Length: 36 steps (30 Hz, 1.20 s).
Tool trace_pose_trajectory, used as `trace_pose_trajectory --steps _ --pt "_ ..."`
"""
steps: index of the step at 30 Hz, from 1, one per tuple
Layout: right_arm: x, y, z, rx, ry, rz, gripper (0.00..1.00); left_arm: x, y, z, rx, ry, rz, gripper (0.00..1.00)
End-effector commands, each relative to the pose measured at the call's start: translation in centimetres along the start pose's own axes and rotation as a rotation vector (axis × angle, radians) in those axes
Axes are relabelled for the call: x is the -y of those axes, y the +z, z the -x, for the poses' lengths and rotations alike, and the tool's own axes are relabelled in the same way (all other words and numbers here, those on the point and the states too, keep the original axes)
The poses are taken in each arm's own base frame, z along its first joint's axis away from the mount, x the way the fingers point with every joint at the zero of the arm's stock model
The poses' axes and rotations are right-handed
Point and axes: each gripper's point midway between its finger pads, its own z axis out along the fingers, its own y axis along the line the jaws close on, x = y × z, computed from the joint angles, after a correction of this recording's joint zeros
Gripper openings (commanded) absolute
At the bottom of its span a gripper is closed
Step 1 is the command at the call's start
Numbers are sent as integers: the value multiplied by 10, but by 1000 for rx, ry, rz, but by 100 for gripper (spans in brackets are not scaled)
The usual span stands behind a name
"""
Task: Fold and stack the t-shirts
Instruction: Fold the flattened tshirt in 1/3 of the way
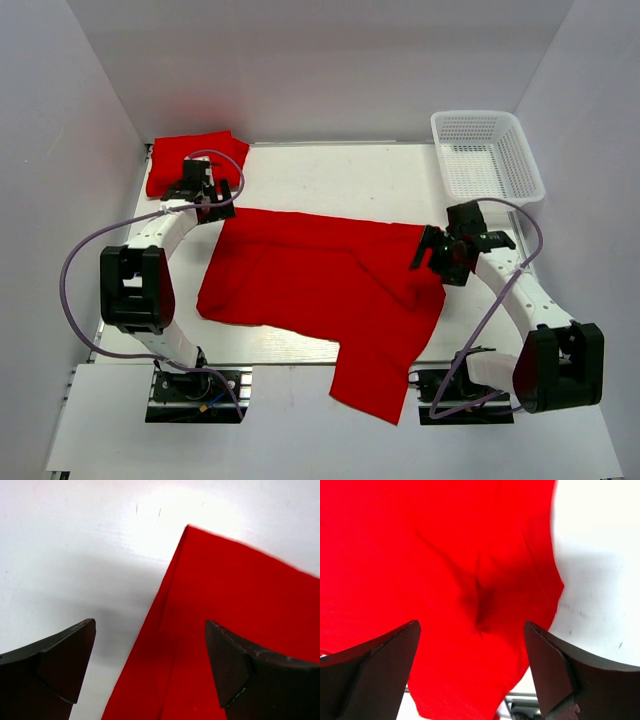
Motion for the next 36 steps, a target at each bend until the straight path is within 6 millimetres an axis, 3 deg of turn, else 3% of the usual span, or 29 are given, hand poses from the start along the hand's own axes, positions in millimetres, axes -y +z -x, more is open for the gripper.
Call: trace_pose_trajectory --steps 1,5,8,10,14,15,17,22,23,25,26,27,28,30,31,33,34,36 --pt "-25 -15 42 142 -106 80 90 8 -23 40 114 -48 -52 100" --pt "-43 -15 65 197 -145 136 90 32 -24 53 162 -35 -165 100" --pt "-59 -1 75 193 -161 192 90 57 -17 54 158 -5 -277 100" --pt "-72 9 82 204 -170 245 90 73 -4 46 120 4 -354 100" --pt "-70 39 94 200 -181 200 90 90 21 25 47 4 -436 100" --pt "-70 43 99 210 -182 191 90 92 25 27 51 4 -437 100" --pt "-64 64 98 171 -185 151 90 96 41 9 -11 -5 -452 100" --pt "-56 103 99 120 -176 108 90 97 65 -15 -94 -16 -443 100" --pt "-50 116 100 104 -169 80 90 93 66 -13 -94 -35 -436 100" --pt "-46 124 100 86 -170 52 90 90 75 -21 -114 -36 -417 100" --pt "-45 126 109 105 -167 35 90 86 76 -23 -119 -36 -390 100" --pt "-40 138 104 76 -164 16 90 83 80 -21 -115 -35 -372 100" --pt "-45 138 113 91 -165 22 90 80 83 -28 -136 -35 -353 100" --pt "-32 152 111 66 -164 -35 90 80 85 -23 -131 -35 -345 100" --pt "-37 154 126 91 -167 -38 90 80 88 -27 -152 -46 -340 100" --pt "-31 162 128 72 -176 -70 87 82 90 -22 -147 -56 -341 100" --pt "-37 164 144 93 -186 -70 90 80 91 -22 -145 -56 -332 100" --pt "-36 165 155 104 -192 -91 90 81 94 -18 -133 -74 -323 100"
